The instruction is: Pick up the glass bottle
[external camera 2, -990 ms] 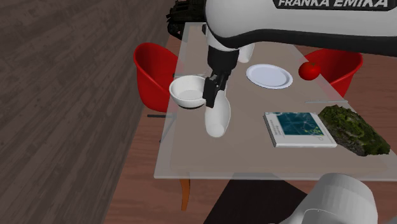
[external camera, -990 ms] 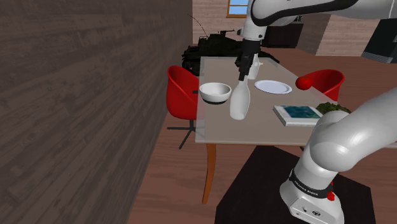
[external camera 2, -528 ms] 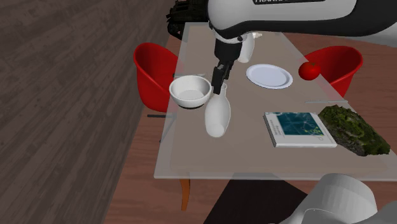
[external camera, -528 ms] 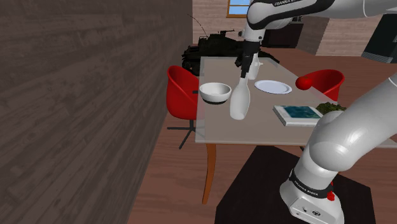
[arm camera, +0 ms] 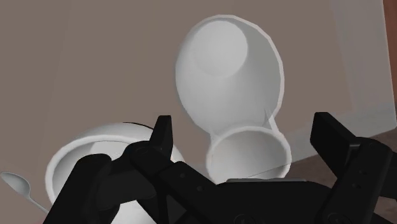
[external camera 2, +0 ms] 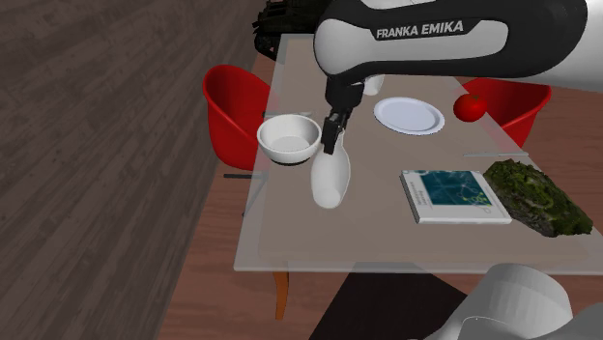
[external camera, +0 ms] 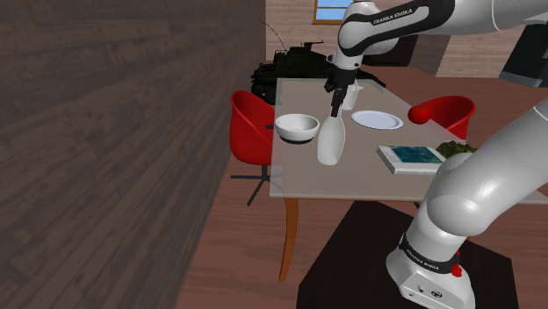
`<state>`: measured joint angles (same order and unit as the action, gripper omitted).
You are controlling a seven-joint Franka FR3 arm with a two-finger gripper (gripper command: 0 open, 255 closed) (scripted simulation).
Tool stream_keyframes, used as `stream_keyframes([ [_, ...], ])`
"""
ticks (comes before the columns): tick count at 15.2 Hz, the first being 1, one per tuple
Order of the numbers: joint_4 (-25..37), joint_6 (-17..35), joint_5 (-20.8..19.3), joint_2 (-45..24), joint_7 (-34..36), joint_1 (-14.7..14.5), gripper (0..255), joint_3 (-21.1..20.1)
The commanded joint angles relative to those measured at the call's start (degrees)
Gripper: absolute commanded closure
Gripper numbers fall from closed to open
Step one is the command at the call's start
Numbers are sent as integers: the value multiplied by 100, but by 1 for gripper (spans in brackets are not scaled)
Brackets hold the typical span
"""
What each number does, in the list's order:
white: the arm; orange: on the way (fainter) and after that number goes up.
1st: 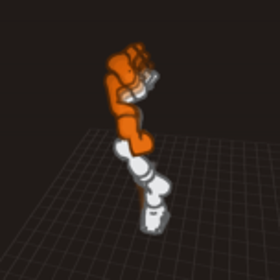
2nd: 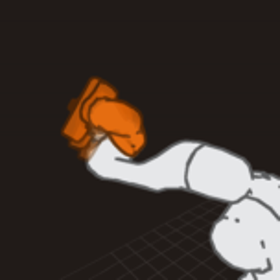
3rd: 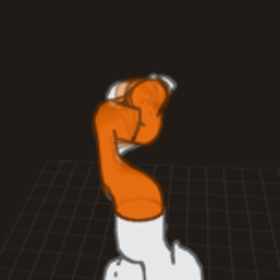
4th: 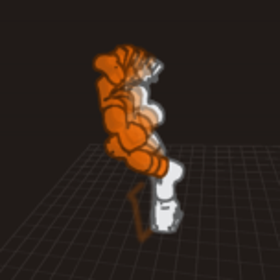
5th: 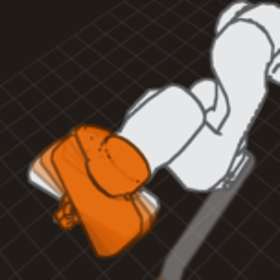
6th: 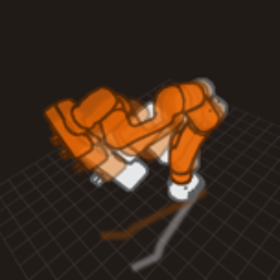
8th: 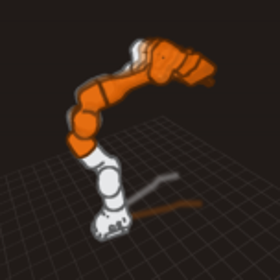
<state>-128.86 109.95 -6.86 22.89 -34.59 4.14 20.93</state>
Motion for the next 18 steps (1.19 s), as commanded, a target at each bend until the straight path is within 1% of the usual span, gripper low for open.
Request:
stream_keyframes([
  [1,-25,36,0,-9,-4,1,255,6],
  [10,-21,44,1,-19,-12,2,255,12],
  [18,561,-576,31,19,-5,-19,255,-50],
])
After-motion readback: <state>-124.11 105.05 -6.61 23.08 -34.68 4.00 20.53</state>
